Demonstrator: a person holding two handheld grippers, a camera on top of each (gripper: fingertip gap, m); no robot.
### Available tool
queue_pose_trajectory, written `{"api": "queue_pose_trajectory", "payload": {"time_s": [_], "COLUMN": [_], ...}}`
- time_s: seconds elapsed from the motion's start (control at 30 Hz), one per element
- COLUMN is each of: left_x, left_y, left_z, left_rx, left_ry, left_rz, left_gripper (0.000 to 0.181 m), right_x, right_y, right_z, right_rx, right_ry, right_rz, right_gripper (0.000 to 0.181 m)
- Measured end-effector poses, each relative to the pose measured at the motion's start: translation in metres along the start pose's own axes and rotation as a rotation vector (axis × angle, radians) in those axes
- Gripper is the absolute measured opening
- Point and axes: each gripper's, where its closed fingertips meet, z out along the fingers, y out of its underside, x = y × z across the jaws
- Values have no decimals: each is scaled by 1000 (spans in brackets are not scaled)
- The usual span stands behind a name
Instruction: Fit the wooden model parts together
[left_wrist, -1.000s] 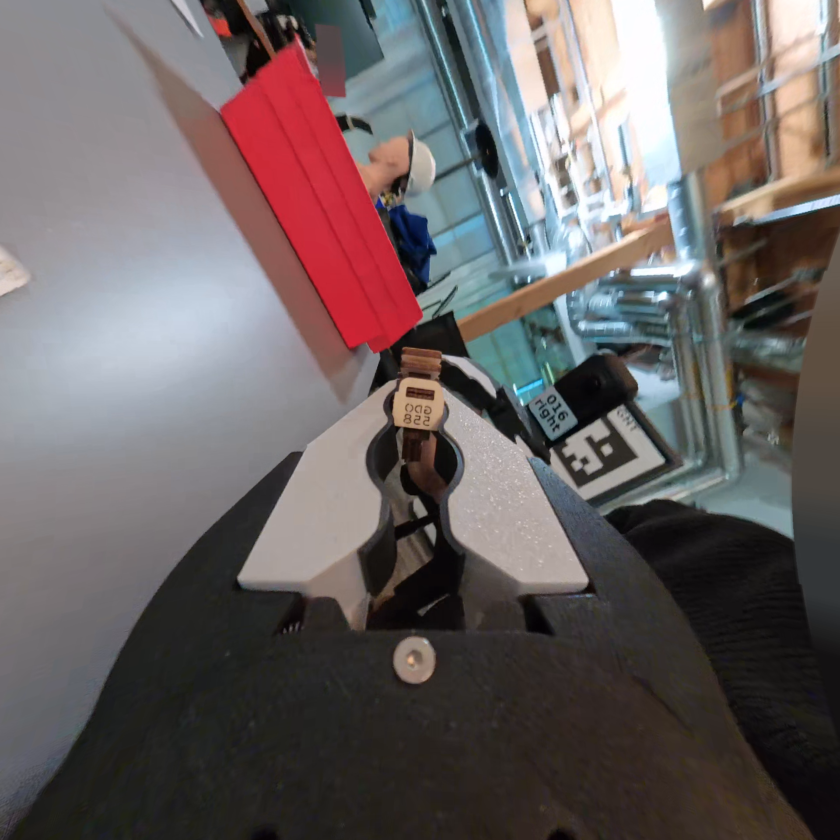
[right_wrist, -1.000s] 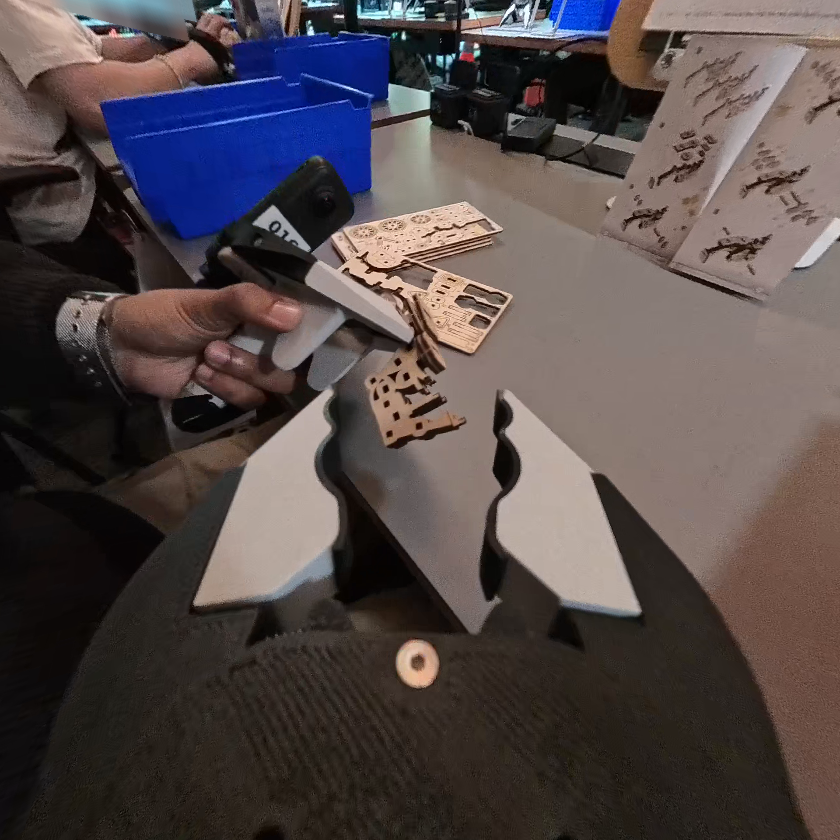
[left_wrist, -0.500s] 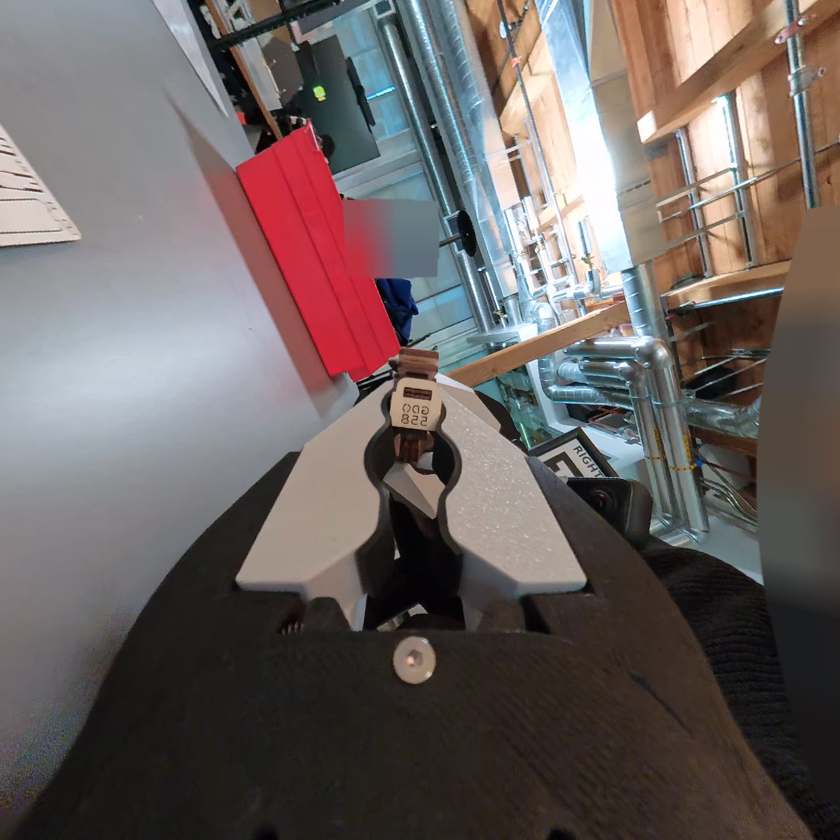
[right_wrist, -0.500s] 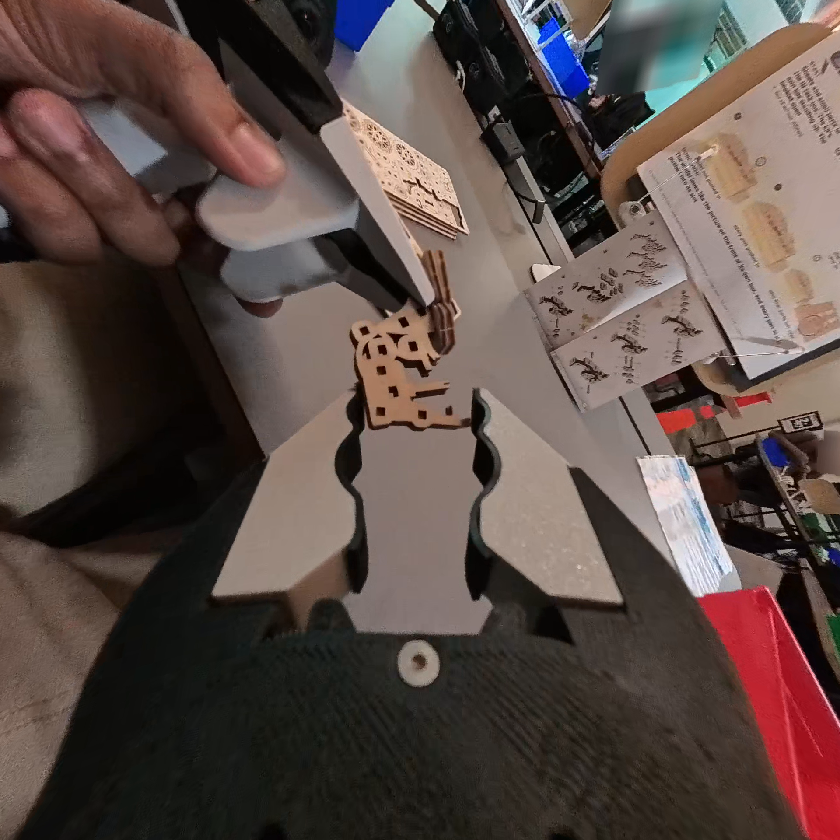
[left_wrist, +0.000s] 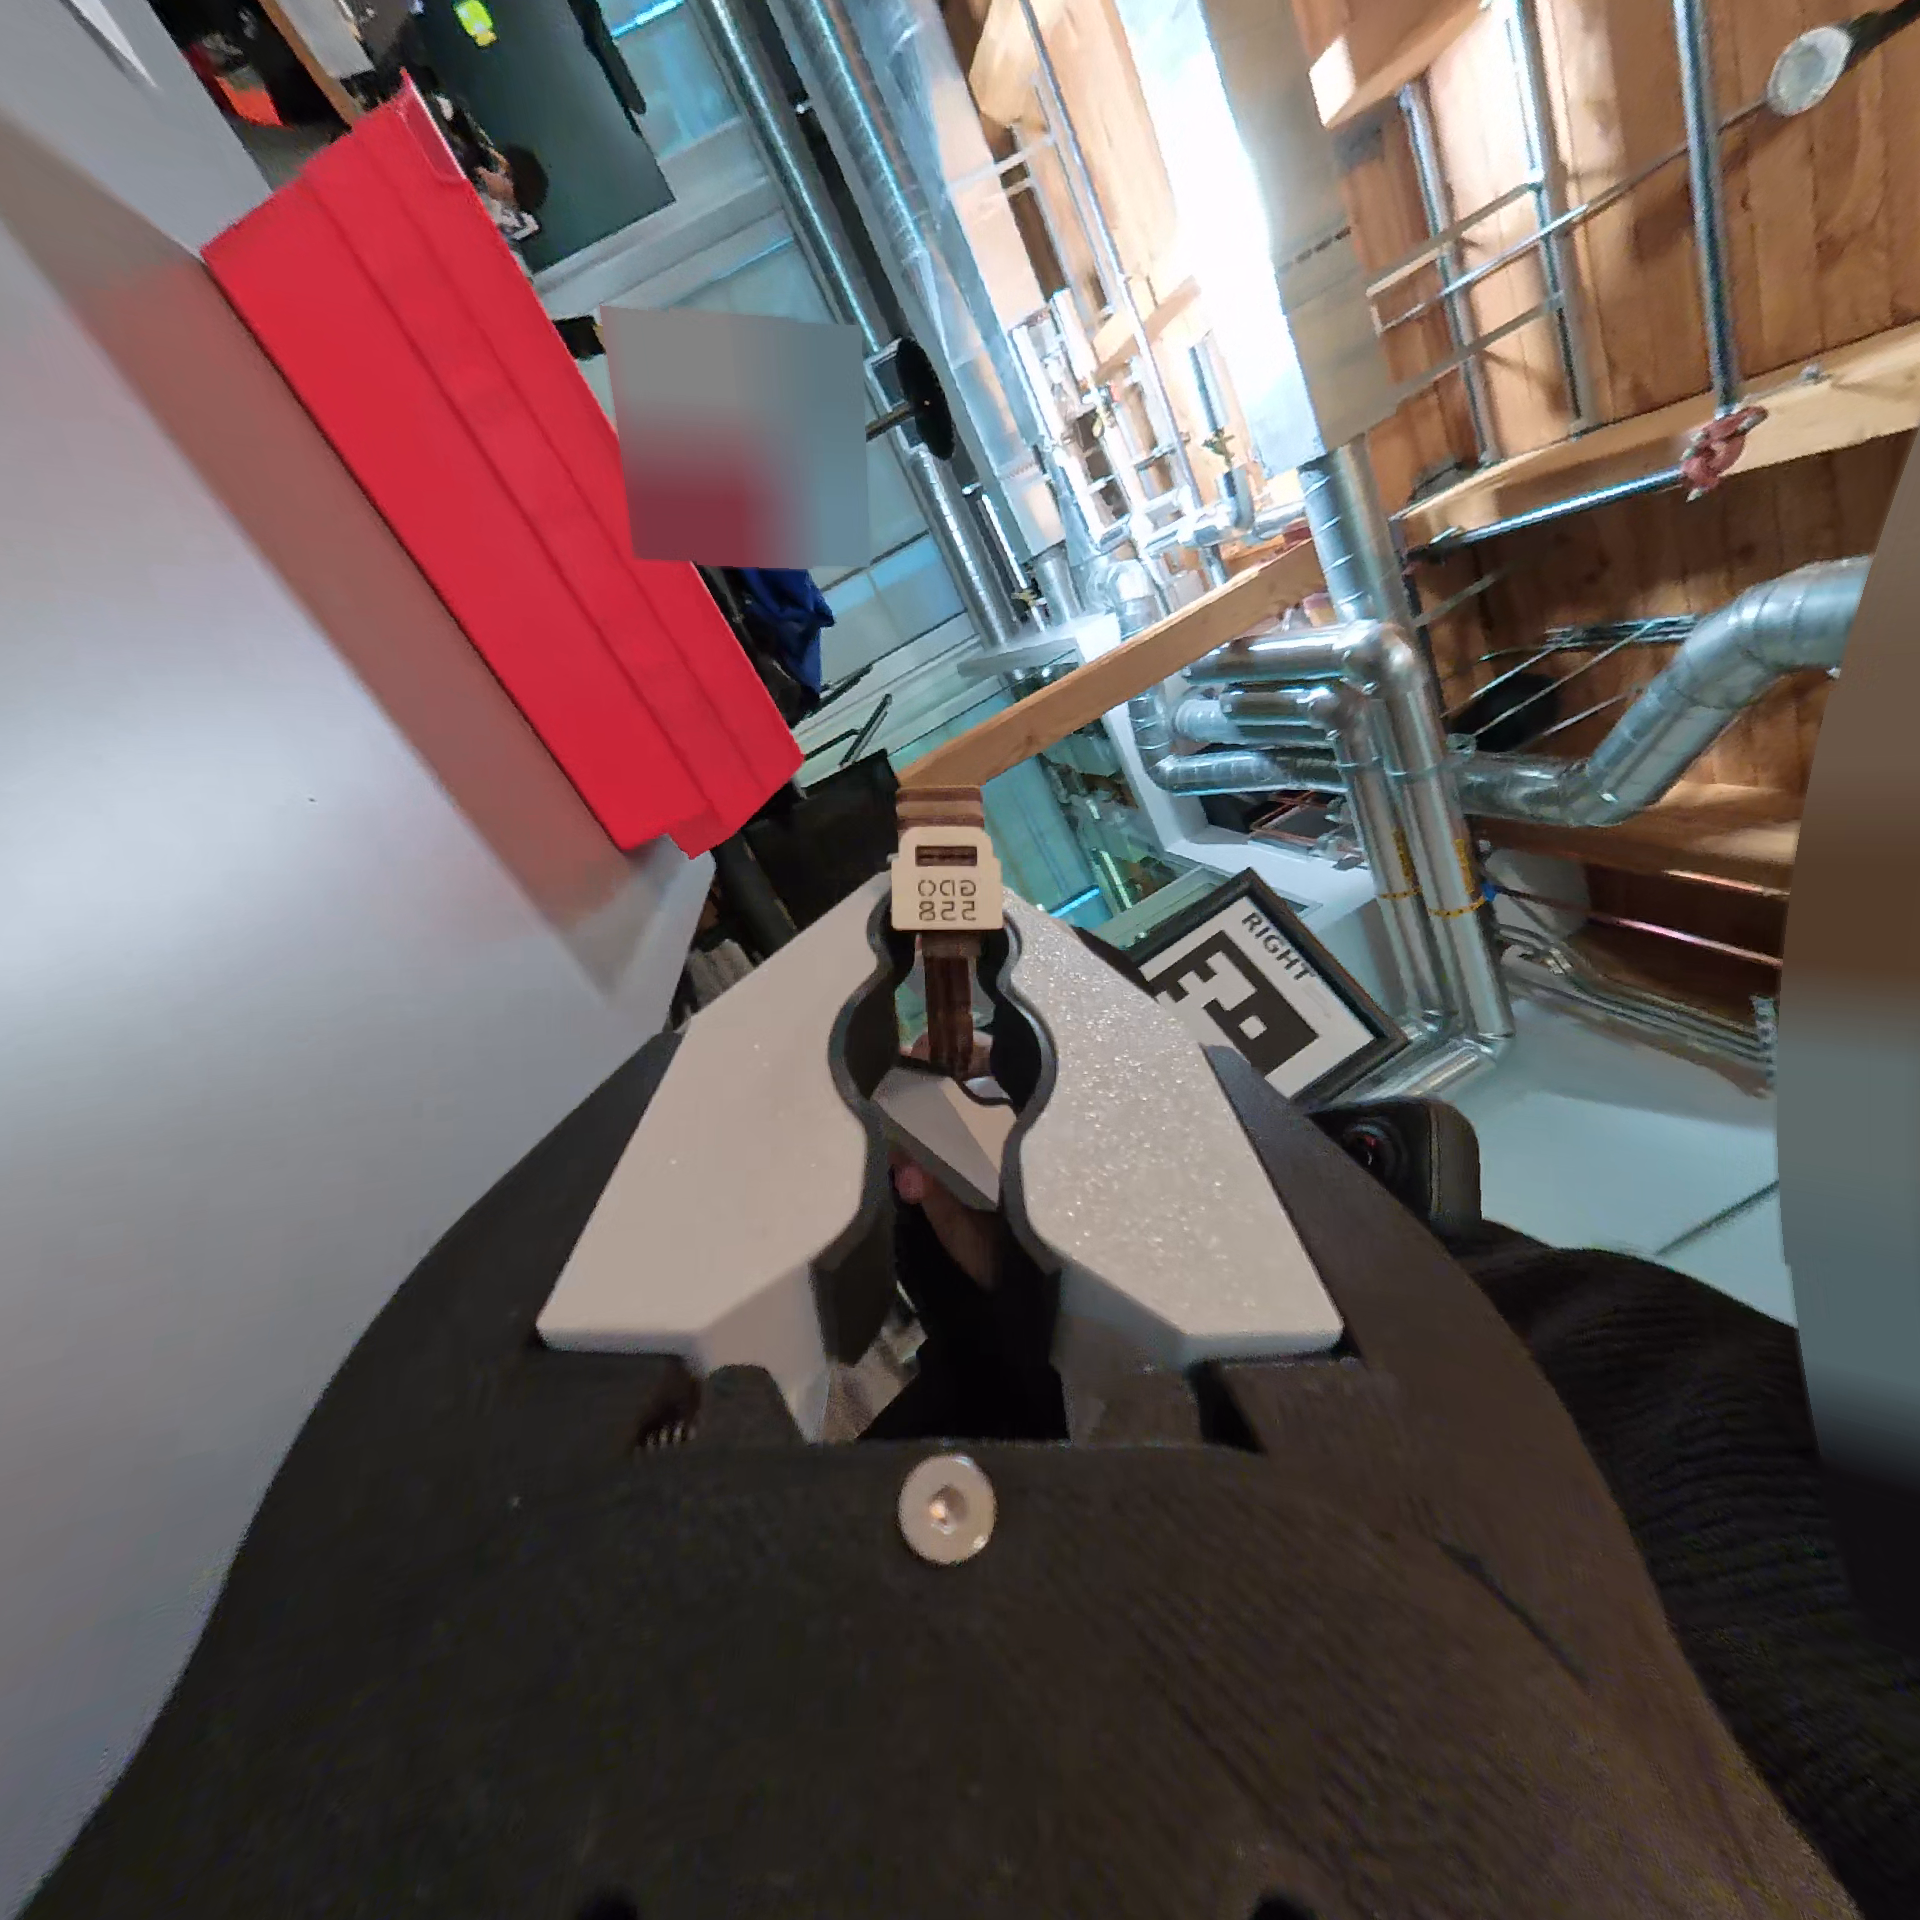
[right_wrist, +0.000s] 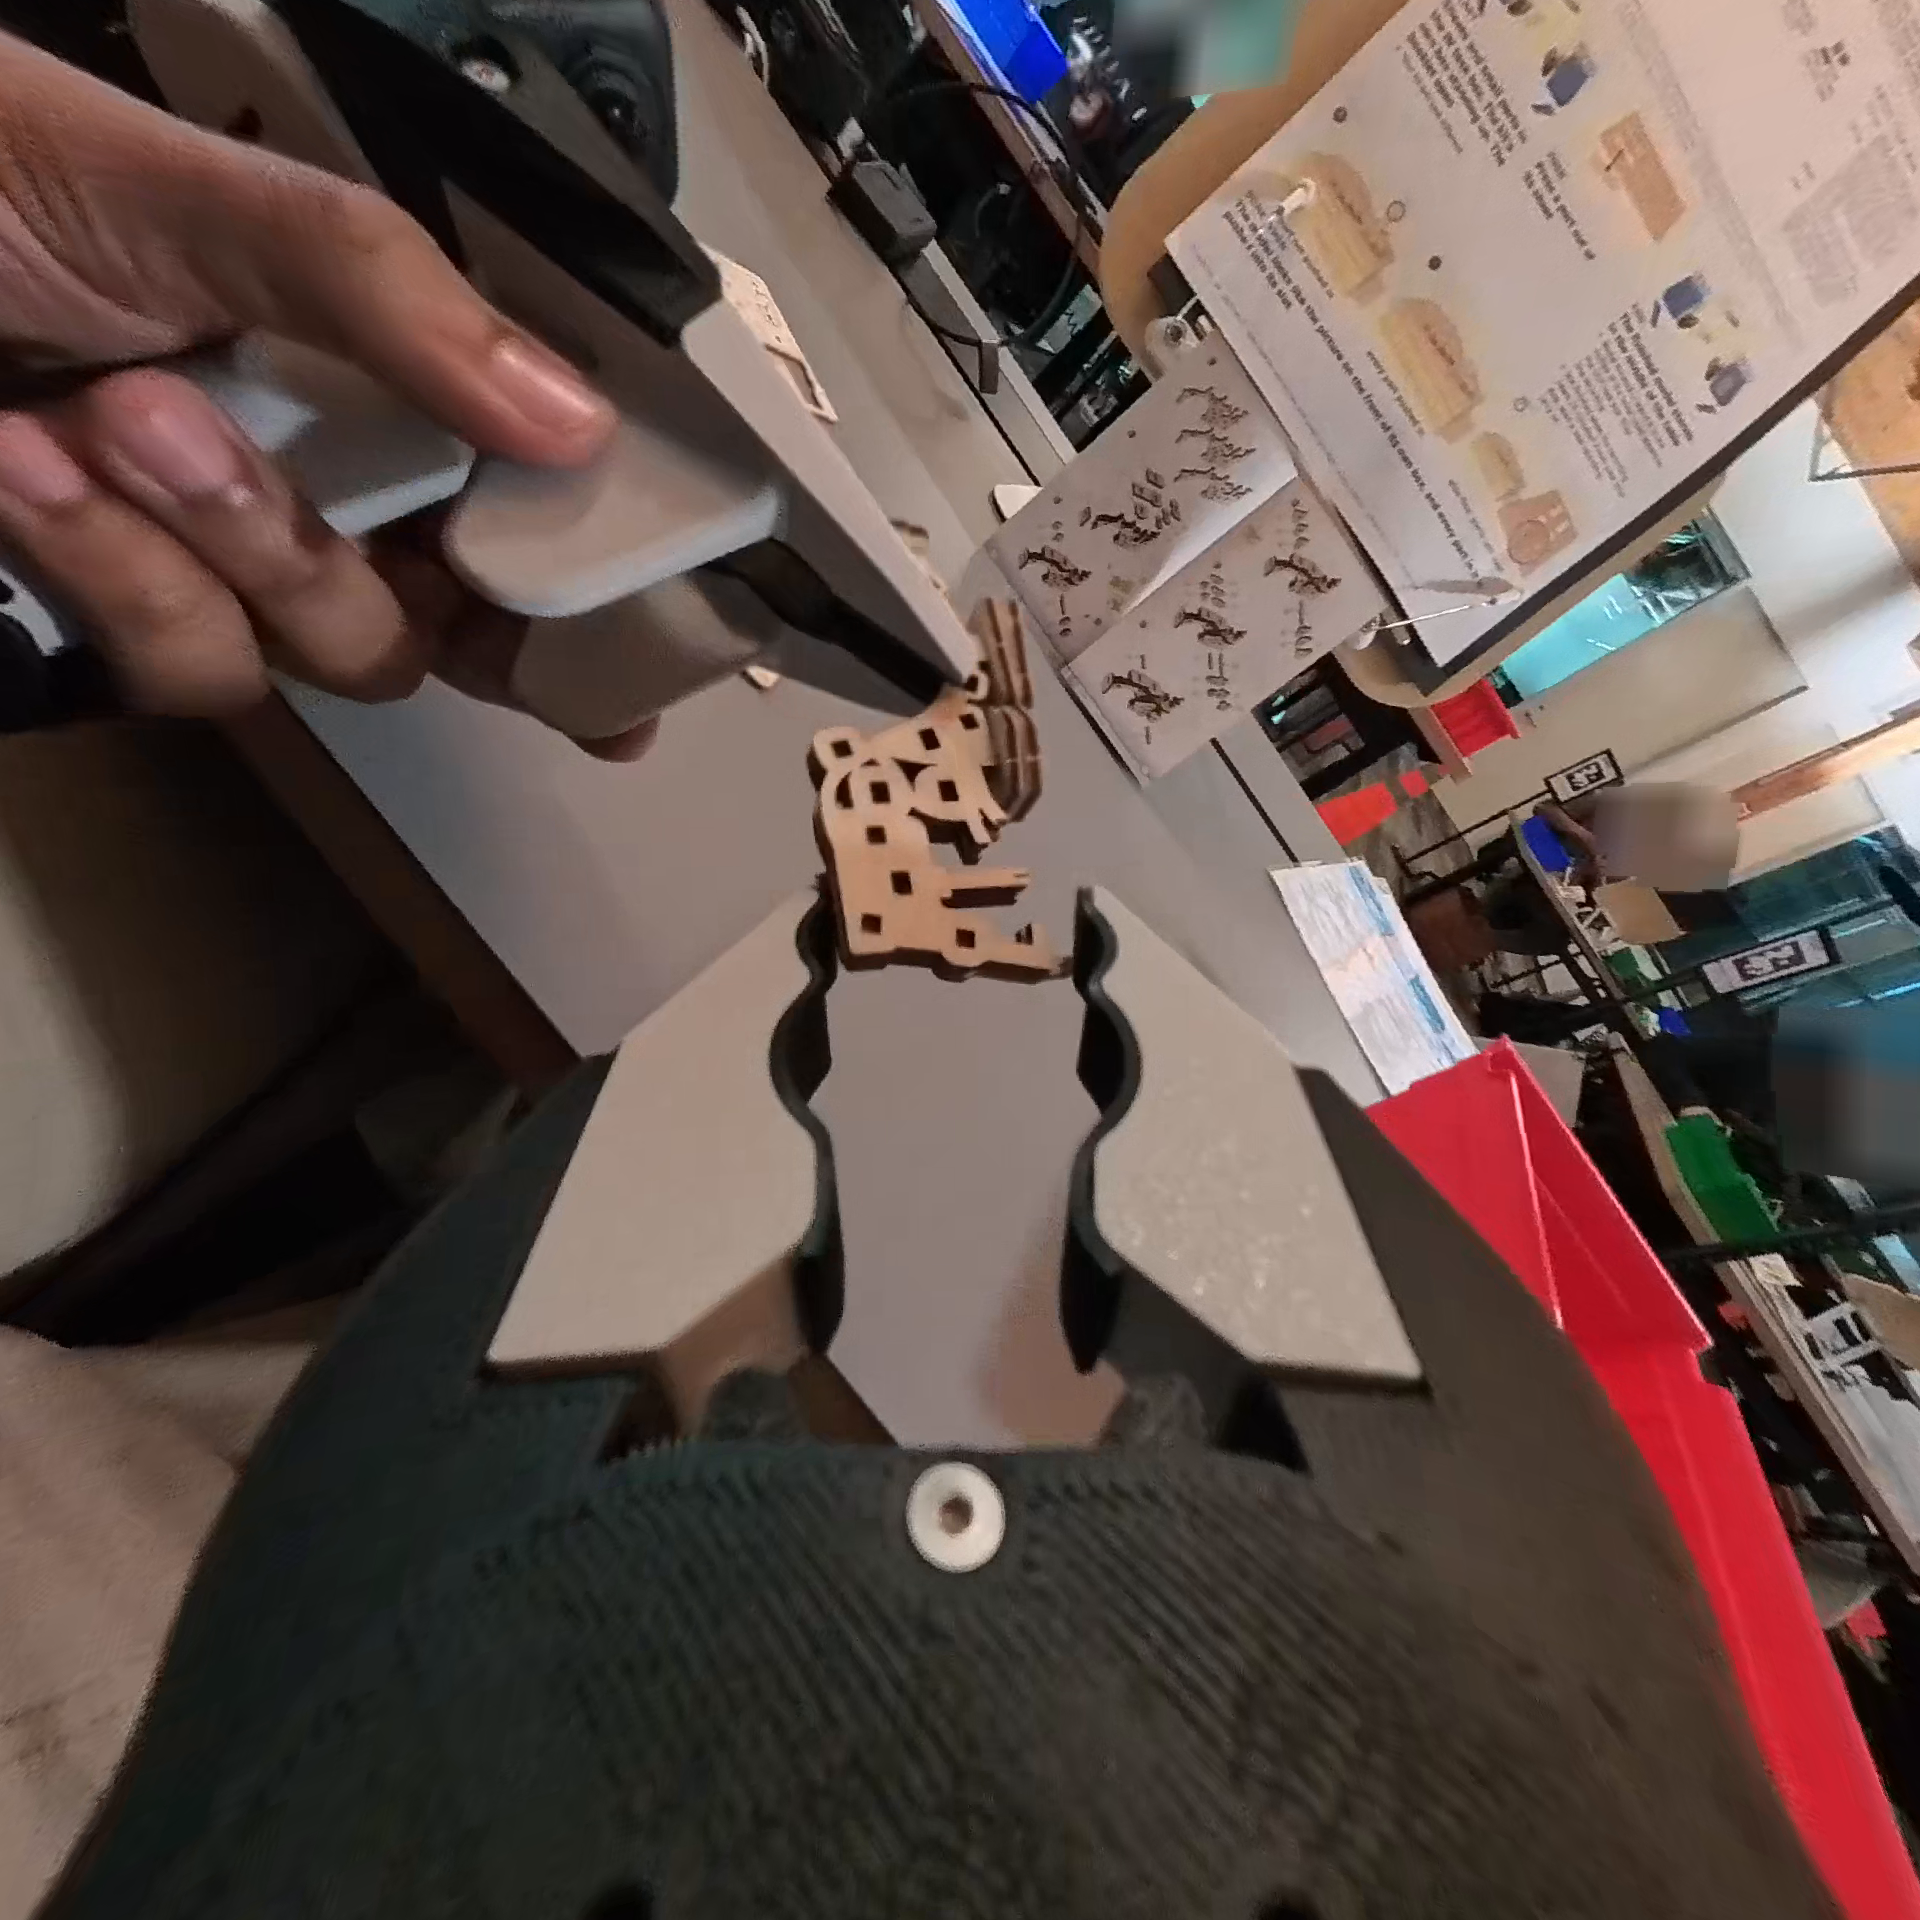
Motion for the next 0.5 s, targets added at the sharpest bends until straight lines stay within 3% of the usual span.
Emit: {"api": "queue_pose_trajectory", "payload": {"time_s": [0.03, 0.3, 0.5], "left_x": [0, -2, 2], "left_y": [0, 4, 36], "left_z": [4, 31, 47], "left_rx": [0, -36, -151], "left_ry": [11, 70, 79], "left_rz": [-15, -67, -89], "left_gripper": [9, 7, 9], "right_x": [2, 6, 22], "right_y": [1, 15, 21], "right_z": [-3, -18, -28], "right_rx": [-9, -97, -108], "right_ry": [19, 136, 202], "right_rz": [6, 66, 134], "right_gripper": [45, 44, 44]}}
